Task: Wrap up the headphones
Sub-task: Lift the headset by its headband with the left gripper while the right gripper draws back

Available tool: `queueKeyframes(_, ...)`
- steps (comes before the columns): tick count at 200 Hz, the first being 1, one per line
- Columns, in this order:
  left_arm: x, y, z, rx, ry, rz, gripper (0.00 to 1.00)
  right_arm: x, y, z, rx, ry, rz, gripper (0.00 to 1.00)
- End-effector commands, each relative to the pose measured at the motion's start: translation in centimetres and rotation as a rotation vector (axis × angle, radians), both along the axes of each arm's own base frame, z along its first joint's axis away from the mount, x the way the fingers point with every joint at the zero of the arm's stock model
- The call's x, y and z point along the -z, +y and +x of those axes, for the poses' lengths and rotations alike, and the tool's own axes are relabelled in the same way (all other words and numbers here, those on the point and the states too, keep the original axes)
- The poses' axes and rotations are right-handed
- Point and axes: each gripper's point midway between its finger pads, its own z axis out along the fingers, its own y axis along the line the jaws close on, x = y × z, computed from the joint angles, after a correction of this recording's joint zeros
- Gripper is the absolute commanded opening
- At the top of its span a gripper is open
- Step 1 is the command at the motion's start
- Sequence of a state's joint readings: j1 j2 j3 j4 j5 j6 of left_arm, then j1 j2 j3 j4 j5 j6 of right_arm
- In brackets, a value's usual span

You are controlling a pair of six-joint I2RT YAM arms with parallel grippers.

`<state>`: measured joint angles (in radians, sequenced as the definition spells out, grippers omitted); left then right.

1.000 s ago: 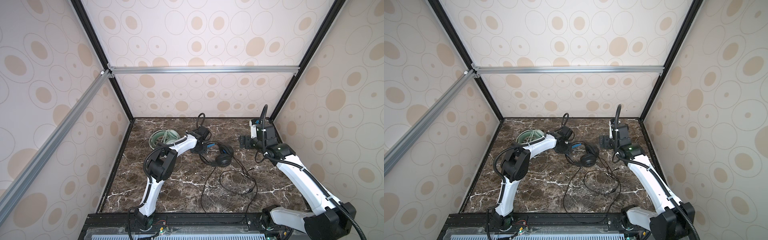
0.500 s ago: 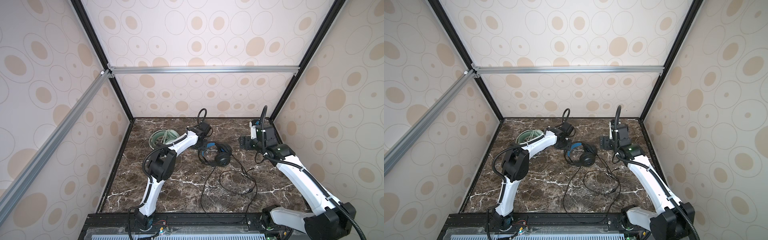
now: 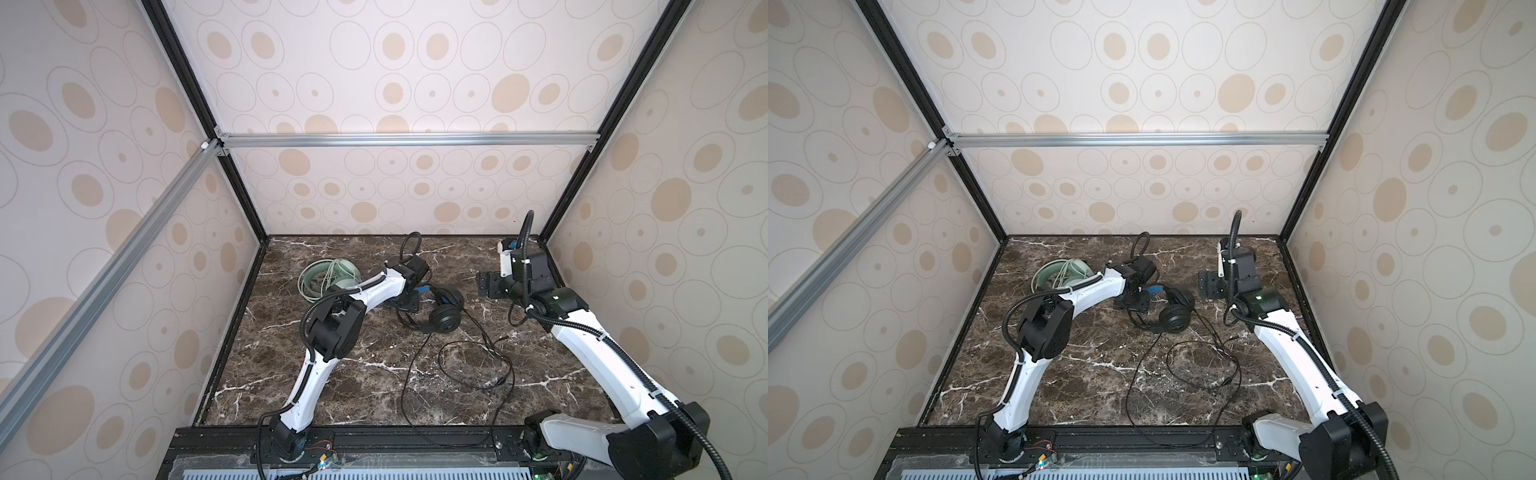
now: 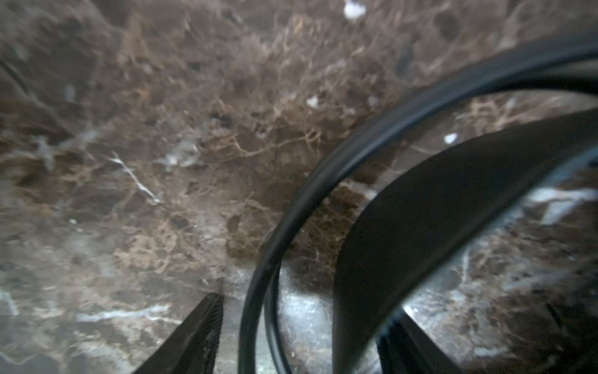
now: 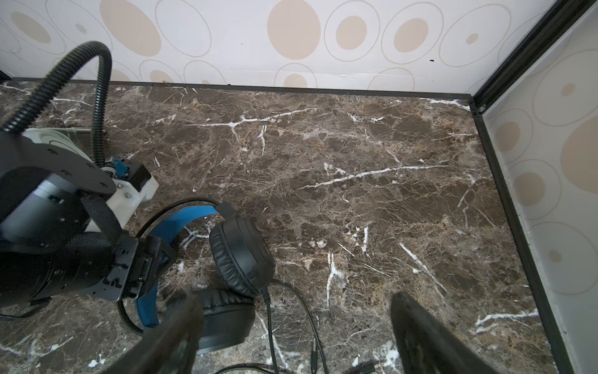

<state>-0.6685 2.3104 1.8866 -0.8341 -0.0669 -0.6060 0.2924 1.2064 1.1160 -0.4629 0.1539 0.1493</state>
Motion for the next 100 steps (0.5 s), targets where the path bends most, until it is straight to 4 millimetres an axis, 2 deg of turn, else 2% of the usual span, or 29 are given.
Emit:
queueKeyframes(1, 1.5, 0.8, -0.7, -0.029, 0.037, 0.065, 0.62, 0.0, -0.1, 0.3, -0.011, -0.011, -0.022, 0.93)
queueKeyframes(10, 2.1, 1.0, -0.9, -0.036, 0.045, 0.067, 0.57, -0.2, -0.1, 0.3, -0.014, -0.016, -0.022, 0.93)
queueKeyframes(23, 2.5, 0.9, -1.1, -0.042, 0.048, 0.055, 0.36, -0.1, 0.0, 0.3, -0.018, -0.014, -0.025, 0.93)
queueKeyframes(33, 2.6, 1.1, -1.0, -0.052, 0.042, 0.063, 0.25, -0.1, -0.1, 0.2, -0.018, -0.016, -0.027, 0.93)
queueKeyframes(59, 1.2, 1.7, 0.0, -0.066, -0.025, 0.094, 0.0, 0.1, -0.2, -0.2, -0.02, -0.014, -0.031, 0.93)
queueKeyframes(100, -3.3, 2.3, 2.7, -0.055, -0.162, 0.126, 0.0, 1.6, 0.1, -1.6, -0.05, 0.023, -0.012, 0.93)
